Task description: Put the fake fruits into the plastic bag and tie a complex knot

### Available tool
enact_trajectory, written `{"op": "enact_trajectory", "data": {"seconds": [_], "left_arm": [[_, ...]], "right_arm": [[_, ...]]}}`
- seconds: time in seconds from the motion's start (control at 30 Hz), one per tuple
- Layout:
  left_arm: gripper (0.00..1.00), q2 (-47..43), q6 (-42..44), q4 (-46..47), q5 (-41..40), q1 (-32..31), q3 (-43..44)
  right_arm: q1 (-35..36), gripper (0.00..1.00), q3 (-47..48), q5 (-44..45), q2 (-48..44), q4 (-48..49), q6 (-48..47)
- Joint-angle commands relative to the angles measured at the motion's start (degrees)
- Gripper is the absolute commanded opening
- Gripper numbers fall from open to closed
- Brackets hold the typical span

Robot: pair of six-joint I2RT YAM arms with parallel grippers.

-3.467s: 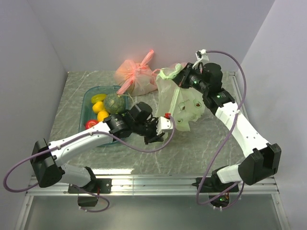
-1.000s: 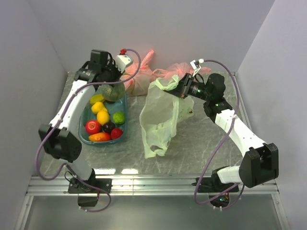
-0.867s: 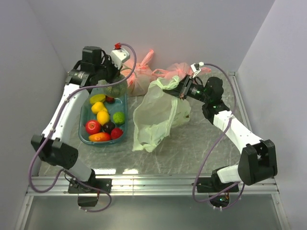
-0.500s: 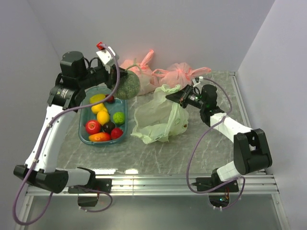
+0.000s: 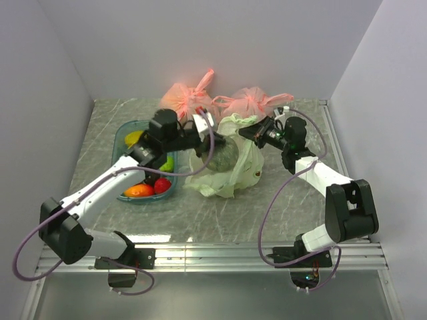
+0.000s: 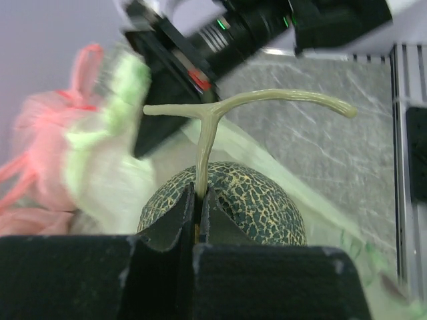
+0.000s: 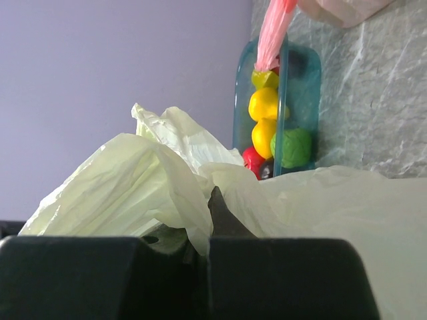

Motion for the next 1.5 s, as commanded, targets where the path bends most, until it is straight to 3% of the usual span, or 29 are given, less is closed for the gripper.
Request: {"op": "enact_trajectory", "data": {"seconds": [0.0, 0.17, 0.4, 0.5, 0.53, 0.57, 0.63, 0.67, 0.77, 0.87, 0.97, 1.1, 1.2, 1.3, 1.4, 1.47], "left_arm": [[0.00, 0.74, 3.56, 9.62, -2.38, -3.19, -5.19], [0.00, 5.22, 8.57, 2.18, -1.42, -3.72, -9.51], [0.00, 9.35, 18.32, -21.89, -2.98, -3.63, -7.14], [0.04, 9.71, 20.00, -23.86, -5.01, -3.28, -6.26], [0.09, 8.93, 18.96, -22.90, -5.45, -2.67, -6.00], [0.26, 8.48, 18.34, -22.54, -5.63, -2.58, -5.73], [0.41, 6.81, 16.15, -21.67, -4.76, -2.58, -4.07], [0.56, 5.94, 15.09, -20.36, -4.14, -2.58, -3.45], [0.82, 1.90, 11.04, -19.55, -1.08, -2.40, 0.32], [0.83, -1.27, 7.70, -21.73, 2.35, -2.31, 5.59], [0.79, -3.90, 9.97, -29.00, 6.22, -2.31, 8.77], [0.77, -7.50, 9.55, -34.66, 2.57, -2.14, 7.38], [0.82, -12.68, 0.80, -29.95, -1.14, 3.29, 3.51], [0.86, -15.25, -6.51, -30.01, -3.76, 16.80, 1.84], [0.88, -16.57, -7.25, -31.76, -10.36, 22.89, -1.23], [0.89, -15.61, -4.01, -35.09, -9.77, 24.84, -2.65]], "right_arm": [[-1.44, 0.00, -0.11, -1.43, -0.88, 0.98, -0.49], [-2.85, 0.00, 0.68, -2.66, -1.67, -0.78, -2.86], [-3.20, 0.00, 1.12, -4.59, -1.85, -3.06, -6.72], [-2.94, 0.00, 0.69, -5.65, -3.16, -5.17, -10.41], [-2.76, 0.00, -0.27, -6.09, -3.69, -5.17, -11.73], [-2.50, 0.00, -0.72, -6.61, -4.22, -5.61, -12.78], [-1.45, 0.00, -1.42, -6.88, -6.24, -7.63, -16.55], [-1.01, 0.00, -1.43, -7.14, -6.85, -8.24, -18.14], [0.75, 0.00, -0.29, -6.88, -9.57, -13.07, -23.86], [1.72, 0.00, 0.94, -6.44, -10.37, -15.54, -27.81], [2.07, 0.00, 1.65, -6.09, -10.46, -16.60, -30.63], [2.25, 0.00, 2.44, -6.27, -9.67, -17.92, -34.31], [2.42, 0.00, 2.35, -6.27, -9.76, -19.23, -37.21], [3.39, 0.00, 2.53, -5.48, -10.46, -21.87, -41.34], [3.91, 0.00, 2.88, -4.69, -11.34, -23.36, -43.90], [4.00, 0.00, 3.40, -4.95, -11.25, -23.89, -44.52]]}}
